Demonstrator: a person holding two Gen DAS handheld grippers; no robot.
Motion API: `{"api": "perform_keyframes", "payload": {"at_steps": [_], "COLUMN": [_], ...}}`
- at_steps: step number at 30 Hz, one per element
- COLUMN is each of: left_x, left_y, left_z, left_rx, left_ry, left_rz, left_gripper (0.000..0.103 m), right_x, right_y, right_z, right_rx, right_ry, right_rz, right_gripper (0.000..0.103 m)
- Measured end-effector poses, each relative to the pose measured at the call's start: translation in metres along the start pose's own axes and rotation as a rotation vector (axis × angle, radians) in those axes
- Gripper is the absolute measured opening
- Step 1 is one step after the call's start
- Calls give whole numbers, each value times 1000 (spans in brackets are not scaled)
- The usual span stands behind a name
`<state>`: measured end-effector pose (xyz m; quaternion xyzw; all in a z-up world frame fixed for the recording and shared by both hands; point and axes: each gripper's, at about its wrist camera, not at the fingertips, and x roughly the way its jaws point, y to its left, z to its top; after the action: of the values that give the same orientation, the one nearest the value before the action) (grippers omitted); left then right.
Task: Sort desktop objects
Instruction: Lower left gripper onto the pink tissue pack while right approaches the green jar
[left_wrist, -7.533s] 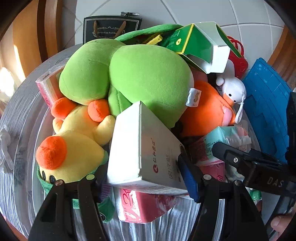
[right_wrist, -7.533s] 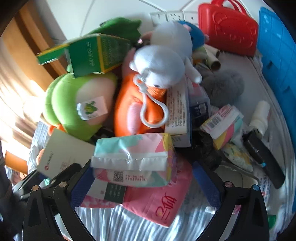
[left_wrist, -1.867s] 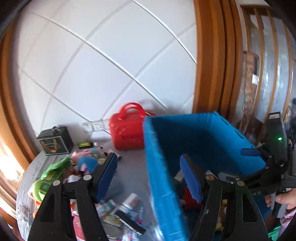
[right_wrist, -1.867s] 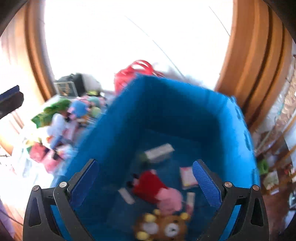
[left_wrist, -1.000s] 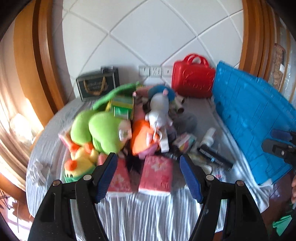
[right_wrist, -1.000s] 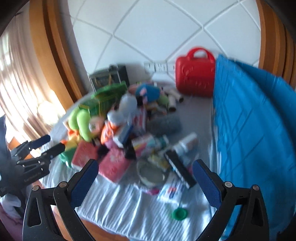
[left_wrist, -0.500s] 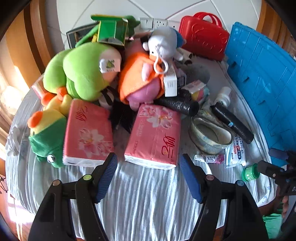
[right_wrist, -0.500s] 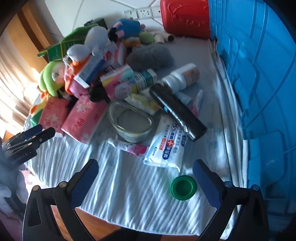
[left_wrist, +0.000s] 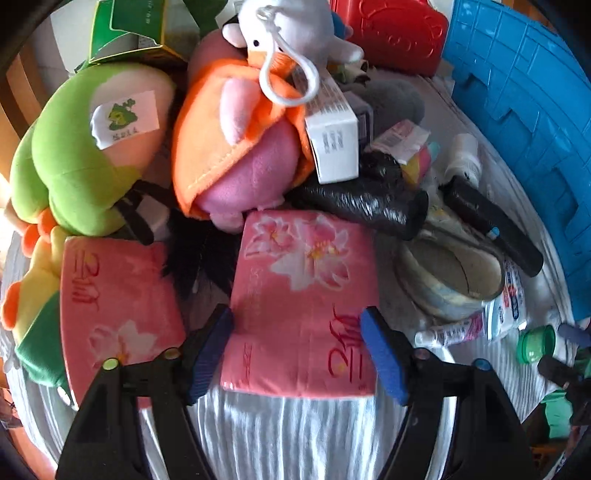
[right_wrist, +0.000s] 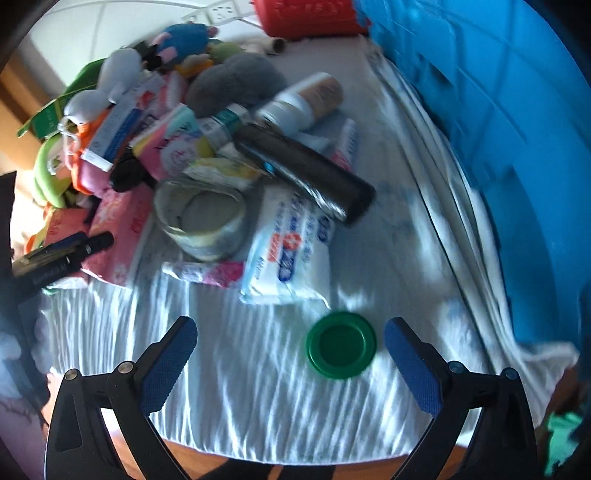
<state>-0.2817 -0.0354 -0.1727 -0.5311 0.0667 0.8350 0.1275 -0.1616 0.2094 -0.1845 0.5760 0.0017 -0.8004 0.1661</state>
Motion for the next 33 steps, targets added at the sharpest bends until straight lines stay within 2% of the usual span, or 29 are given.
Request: {"api": "perform_keyframes", "payload": {"at_steps": [6,8,10,13,18,27,33], "left_x": [6,10,15,27,40,49,53], "left_y": [-5,-7,-9,-13,-5,-1,-1], "left_z": [10,10,10,11,11,9,7], "left_rx": [34,56,79,120,70,67,64], "left_ry": [-4,1,14,46,87,122,129], "left_rz": [-24,-21,-11,23,-8,-15,-5], "left_gripper": [78,82,90,91,91,92,92], "right_x": [0,0,-2,-2,5,31,34], "right_y": [-14,-20,-24,-30,-36,-42,-36], "right_z": [-15,-19,-21,-23,-25,-27,-27], "right_rx": [92,118,135,155,158,153,122], "right_ry": [-2,0,-3,-4,9,51,28], "right_rz": [-45,-64,-72,-80,-94,-108,-159], "right_gripper": [103,103,103,103,103,103,103]}}
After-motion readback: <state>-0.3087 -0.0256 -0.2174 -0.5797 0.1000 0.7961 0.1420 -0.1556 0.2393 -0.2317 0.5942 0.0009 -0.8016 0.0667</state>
